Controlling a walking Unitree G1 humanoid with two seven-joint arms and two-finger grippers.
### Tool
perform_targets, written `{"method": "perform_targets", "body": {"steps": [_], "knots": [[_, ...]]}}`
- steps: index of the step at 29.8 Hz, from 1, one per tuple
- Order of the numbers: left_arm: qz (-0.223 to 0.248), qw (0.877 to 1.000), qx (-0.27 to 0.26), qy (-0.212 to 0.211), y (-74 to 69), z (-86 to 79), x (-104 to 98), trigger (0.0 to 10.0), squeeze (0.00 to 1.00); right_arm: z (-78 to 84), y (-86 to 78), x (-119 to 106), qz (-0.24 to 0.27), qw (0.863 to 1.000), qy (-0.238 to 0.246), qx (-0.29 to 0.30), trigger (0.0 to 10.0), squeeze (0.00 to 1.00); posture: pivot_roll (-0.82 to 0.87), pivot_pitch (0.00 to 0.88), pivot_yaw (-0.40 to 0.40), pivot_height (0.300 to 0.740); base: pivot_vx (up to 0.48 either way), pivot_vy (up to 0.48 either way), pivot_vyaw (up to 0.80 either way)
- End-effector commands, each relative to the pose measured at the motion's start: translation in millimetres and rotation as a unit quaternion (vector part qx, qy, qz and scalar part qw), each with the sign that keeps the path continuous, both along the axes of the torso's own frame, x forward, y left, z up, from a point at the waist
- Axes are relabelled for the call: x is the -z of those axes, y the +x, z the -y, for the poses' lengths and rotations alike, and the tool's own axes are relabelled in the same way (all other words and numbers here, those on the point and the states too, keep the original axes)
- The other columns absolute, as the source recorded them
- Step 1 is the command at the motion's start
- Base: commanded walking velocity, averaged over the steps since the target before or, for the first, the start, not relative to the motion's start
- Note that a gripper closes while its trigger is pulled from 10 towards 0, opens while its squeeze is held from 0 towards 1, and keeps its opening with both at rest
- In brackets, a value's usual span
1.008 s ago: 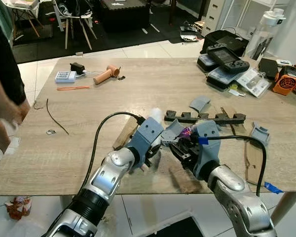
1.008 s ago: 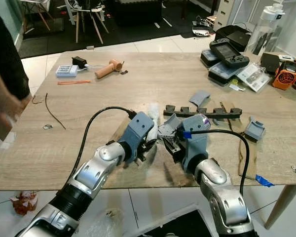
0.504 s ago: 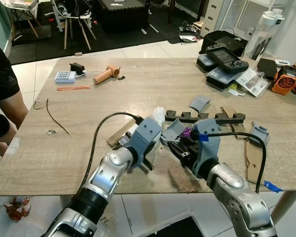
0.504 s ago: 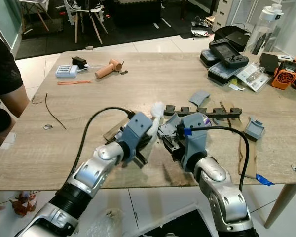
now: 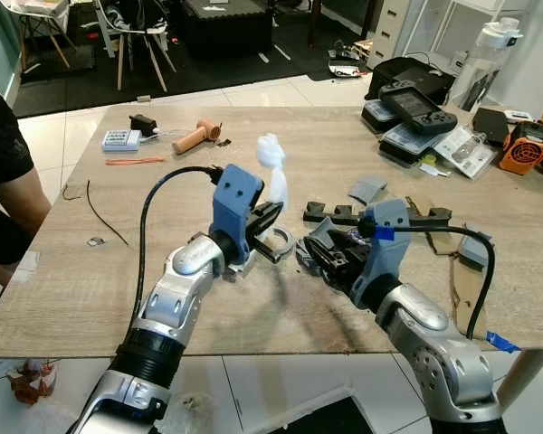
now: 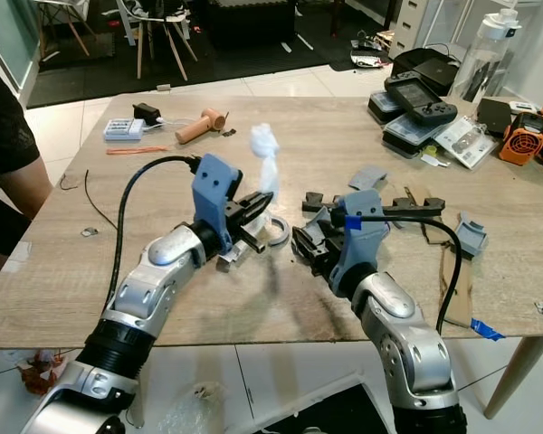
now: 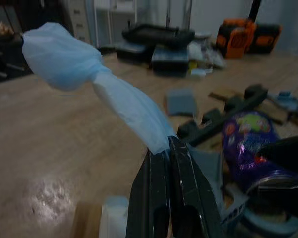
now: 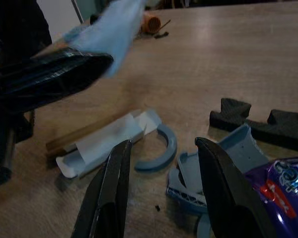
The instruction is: Picking trash to rubbish bin
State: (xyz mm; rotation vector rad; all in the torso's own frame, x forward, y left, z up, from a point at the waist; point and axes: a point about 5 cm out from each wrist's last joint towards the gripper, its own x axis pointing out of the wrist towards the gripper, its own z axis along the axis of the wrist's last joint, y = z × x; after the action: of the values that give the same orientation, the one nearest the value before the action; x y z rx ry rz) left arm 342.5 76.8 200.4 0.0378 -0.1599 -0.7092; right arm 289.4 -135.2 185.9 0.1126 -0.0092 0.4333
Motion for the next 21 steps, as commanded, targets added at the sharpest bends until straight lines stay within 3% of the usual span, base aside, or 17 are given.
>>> {"method": "perform_targets", "body": {"steps": [1,5,6,7,11,12,15,16,17,20,21], "knots": [[0.019,1.0,-0.013,-0.016,-1.5,-11.4,-9.5,0.0,0.0,5.1,2.1,-6.2,0.025,0.999,-0.007,0.028,10.0,0.0,-0.13,0.095,-0.005,0.74,0.0,0.0,0.0],[0.019,0.995,-0.085,-0.037,0.6,-37.2,-9.6,0.0,0.0,19.4,8.6,-3.3,0.031,0.995,-0.02,0.089,10.0,0.0,-0.13,0.095,-0.007,0.74,0.0,0.0,0.0],[0.019,0.995,-0.085,-0.037,0.6,-37.2,-9.6,0.0,0.0,19.4,8.6,-3.3,0.031,0.995,-0.02,0.089,10.0,0.0,-0.13,0.095,-0.007,0.74,0.0,0.0,0.0],[0.018,0.985,-0.153,-0.073,-0.1,-59.7,-10.6,0.0,0.0,26.5,10.4,-5.3,0.047,0.991,-0.031,0.119,10.0,0.0,-0.12,0.094,-0.007,0.74,0.0,0.0,0.0],[0.005,0.976,-0.199,-0.084,-3.7,-76.6,-6.5,0.0,0.0,30.0,11.4,-4.9,0.048,0.989,-0.036,0.137,10.0,0.0,-0.12,0.094,-0.006,0.74,0.0,0.0,0.0],[-0.006,0.969,-0.239,-0.065,-11.3,-94.3,5.2,8.5,0.0,30.5,12.2,0.6,0.029,0.988,-0.04,0.148,10.0,0.0,-0.12,0.095,-0.013,0.74,0.0,0.0,0.0],[-0.009,0.966,-0.249,-0.061,-14.2,-99.4,8.7,8.5,0.0,30.5,12.4,2.2,0.025,0.987,-0.043,0.151,10.0,0.0,-0.12,0.095,-0.013,0.74,0.0,0.0,0.0],[-0.006,0.965,-0.258,-0.054,-16.6,-102.6,10.2,8.1,0.0,31.0,12.5,2.0,0.03,0.986,-0.046,0.158,10.0,0.0,-0.12,0.095,-0.013,0.74,0.0,0.0,0.0],[-0.005,0.962,-0.267,-0.056,-19.5,-105.9,10.2,10.0,0.0,33.9,13.6,-0.6,0.046,0.982,-0.053,0.177,10.0,0.0,-0.11,0.098,-0.016,0.74,0.0,0.0,0.0],[-0.002,0.956,-0.286,-0.066,-23.1,-111.4,8.7,10.0,0.0,41.3,15.4,-6.6,0.075,0.971,-0.064,0.217,10.0,0.0,-0.11,0.098,-0.016,0.74,0.0,0.0,0.0],[0.0,0.953,-0.296,-0.069,-24.6,-114.0,7.9,10.0,0.0,45.9,17.6,-7.7,0.084,0.964,-0.09,0.237,10.0,0.0,-0.11,0.093,-0.015,0.74,0.0,0.0,0.0]]}}
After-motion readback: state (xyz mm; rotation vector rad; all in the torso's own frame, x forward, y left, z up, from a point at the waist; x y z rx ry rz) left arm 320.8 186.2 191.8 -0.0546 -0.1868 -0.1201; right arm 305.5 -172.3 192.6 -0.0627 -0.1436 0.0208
